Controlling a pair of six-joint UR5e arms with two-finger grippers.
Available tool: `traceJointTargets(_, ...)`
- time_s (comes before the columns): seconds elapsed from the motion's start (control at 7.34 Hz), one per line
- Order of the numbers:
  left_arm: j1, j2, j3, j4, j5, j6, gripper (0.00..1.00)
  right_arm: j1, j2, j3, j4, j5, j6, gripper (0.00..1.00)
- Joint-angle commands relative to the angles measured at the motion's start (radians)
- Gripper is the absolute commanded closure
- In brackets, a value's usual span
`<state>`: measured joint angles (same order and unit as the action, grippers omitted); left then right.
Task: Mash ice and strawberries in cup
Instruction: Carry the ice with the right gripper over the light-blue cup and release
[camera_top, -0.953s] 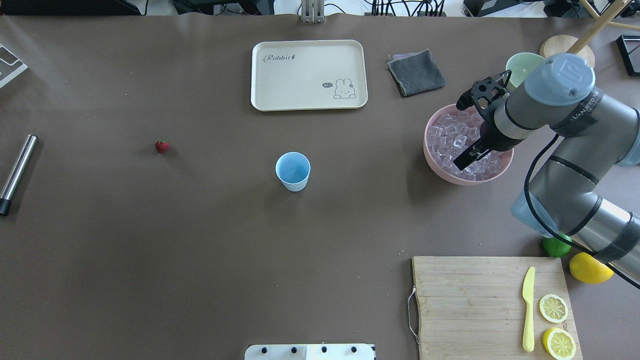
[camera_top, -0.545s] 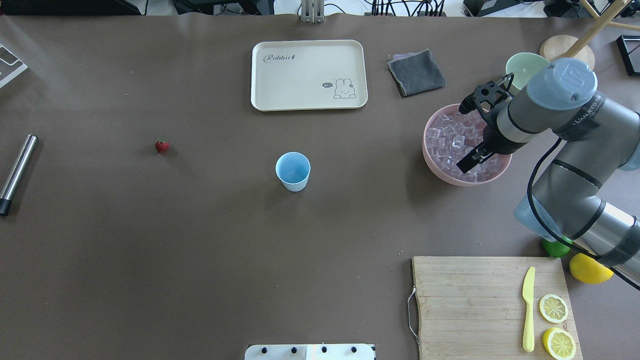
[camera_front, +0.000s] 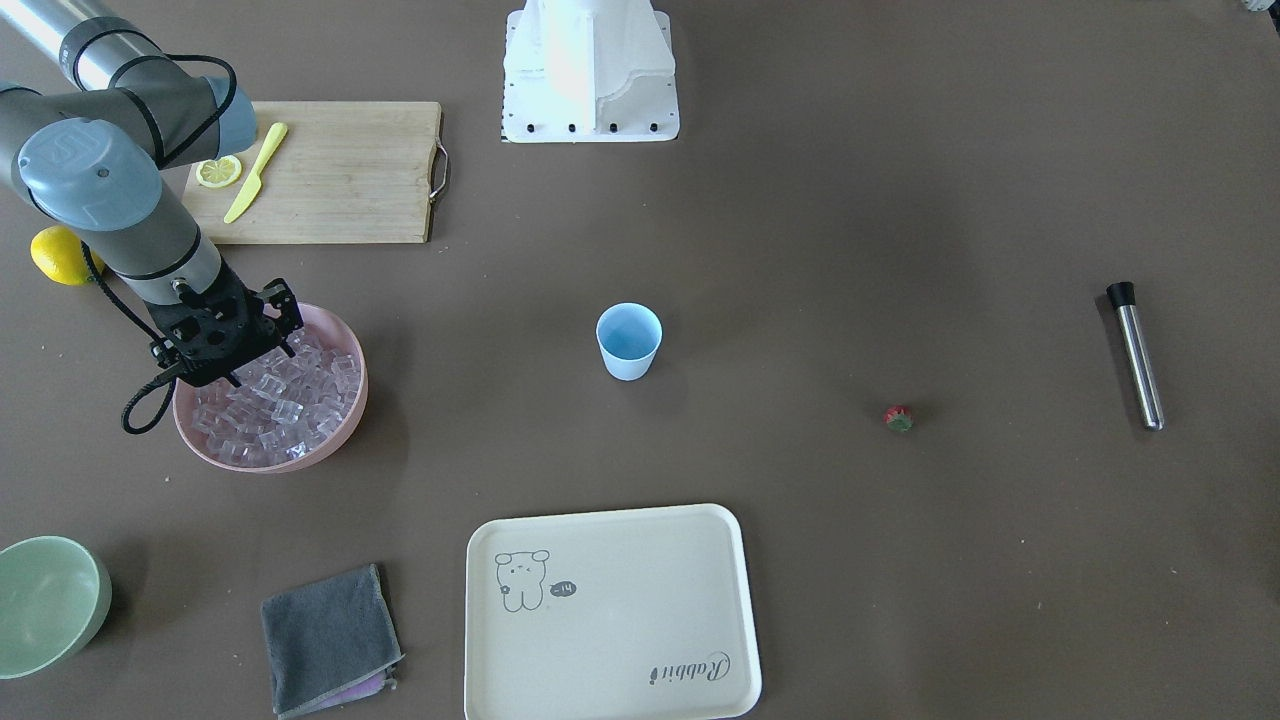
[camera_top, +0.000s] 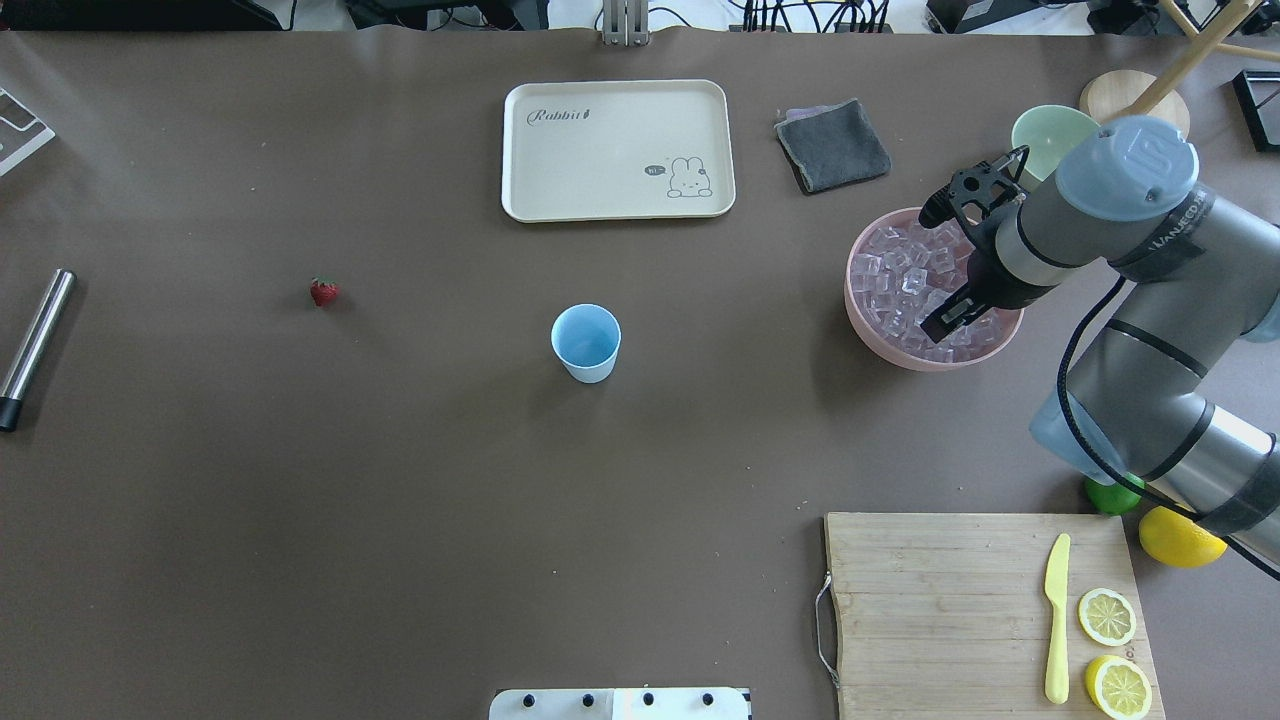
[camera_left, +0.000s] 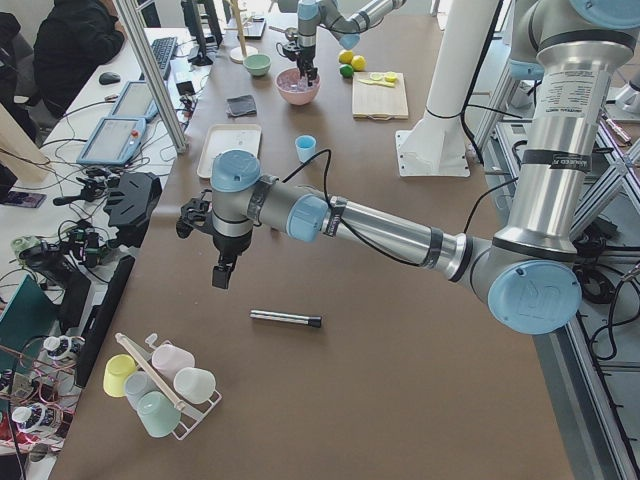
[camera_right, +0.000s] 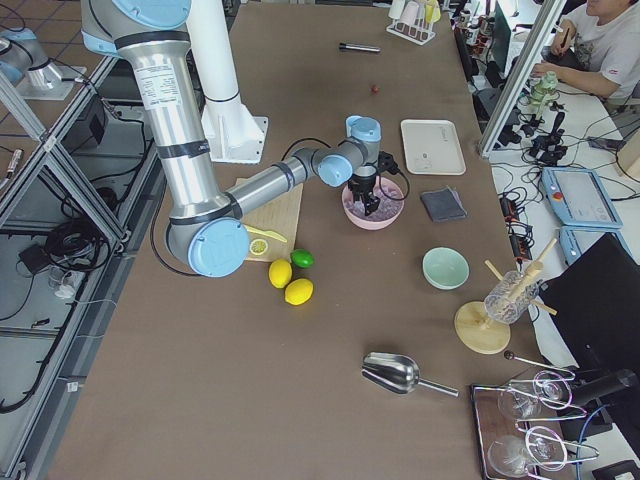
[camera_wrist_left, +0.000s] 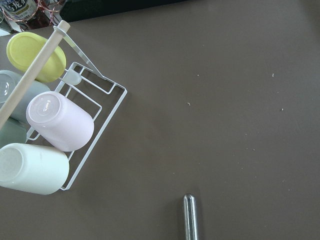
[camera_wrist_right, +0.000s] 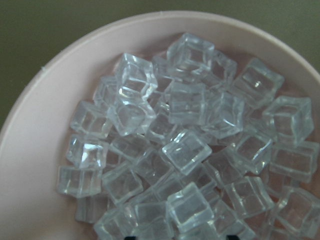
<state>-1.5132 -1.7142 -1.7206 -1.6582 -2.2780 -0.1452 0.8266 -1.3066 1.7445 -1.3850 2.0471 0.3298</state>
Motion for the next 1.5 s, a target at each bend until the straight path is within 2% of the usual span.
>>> traceJointTargets(0.0, 0.001, -0.001, 0.004, 0.0, 0.0, 0.0, 0.02, 0.0, 0.003, 0.001, -0.002, 0.004, 0.0, 0.58)
traceJointTargets(0.14, 0.001, -0.002, 0.006, 0.0, 0.0, 0.001, 0.02, 0.006, 0.004, 0.001, -0.005, 0.008, 0.0, 0.64)
traceJointTargets(0.41, 0.001, -0.005, 0.004, -0.002, 0.0, 0.0, 0.02, 0.037, 0.006, 0.0, -0.011, 0.016, -0.003, 0.84)
traceJointTargets(0.54, 0.002, -0.008, 0.006, 0.0, 0.0, -0.008, 0.02, 0.081, 0.009, 0.001, -0.014, 0.059, -0.003, 0.94)
traceJointTargets(0.68, 0.004, -0.01, 0.006, -0.002, 0.0, -0.013, 0.02, 0.118, 0.013, 0.006, -0.014, 0.103, -0.003, 1.0)
traceJointTargets(0.82, 0.004, -0.01, 0.004, -0.002, 0.0, -0.014, 0.02, 0.126, 0.039, 0.044, -0.066, 0.14, 0.003, 1.0)
traceJointTargets(1.09, 0.004, -0.01, 0.003, -0.002, 0.0, -0.013, 0.02, 0.134, 0.262, 0.16, -0.463, 0.142, 0.084, 1.0)
traceJointTargets(1.23, 0.004, -0.01, 0.001, -0.002, 0.0, -0.014, 0.02, 0.093, 0.368, 0.138, -0.517, 0.131, 0.216, 1.0)
traceJointTargets(1.36, 0.004, -0.01, 0.004, -0.002, 0.0, -0.016, 0.02, 0.05, 0.442, 0.126, -0.519, 0.127, 0.397, 1.0)
